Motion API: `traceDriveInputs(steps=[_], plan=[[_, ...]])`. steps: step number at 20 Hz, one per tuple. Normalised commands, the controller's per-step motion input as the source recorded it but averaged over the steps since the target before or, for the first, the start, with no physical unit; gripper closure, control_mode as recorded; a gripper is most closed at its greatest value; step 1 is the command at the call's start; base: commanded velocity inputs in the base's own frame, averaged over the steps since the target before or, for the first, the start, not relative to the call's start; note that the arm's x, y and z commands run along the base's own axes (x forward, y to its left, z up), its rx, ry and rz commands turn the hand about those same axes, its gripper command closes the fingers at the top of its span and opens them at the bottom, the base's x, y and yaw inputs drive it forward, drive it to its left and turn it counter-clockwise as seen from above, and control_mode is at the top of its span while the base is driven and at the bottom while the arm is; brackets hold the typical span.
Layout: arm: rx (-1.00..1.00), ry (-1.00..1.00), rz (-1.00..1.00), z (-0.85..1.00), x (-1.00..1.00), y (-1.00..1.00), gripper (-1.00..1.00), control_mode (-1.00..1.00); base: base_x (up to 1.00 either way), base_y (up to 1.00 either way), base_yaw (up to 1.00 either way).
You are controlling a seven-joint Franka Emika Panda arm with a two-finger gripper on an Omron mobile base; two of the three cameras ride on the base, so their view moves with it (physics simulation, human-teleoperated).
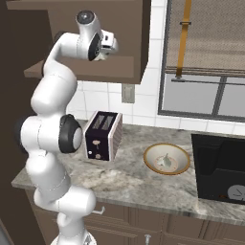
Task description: Pick the garlics from the cabinet and place them in one bowl. Pick the sweet potato from the sink and place it in the other bowl.
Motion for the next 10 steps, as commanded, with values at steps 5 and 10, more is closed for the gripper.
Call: traceDriveInputs(steps=[5,10], plan=[[0.0,-0.21,0.0,0.0,-1.0,0.03,1.0,-1.0,0.0,0.0,0.0],[0.0,-0.18,-0.01,0.0,-0.97,0.03,1.0,-1.0,0.0,0.0,0.0]])
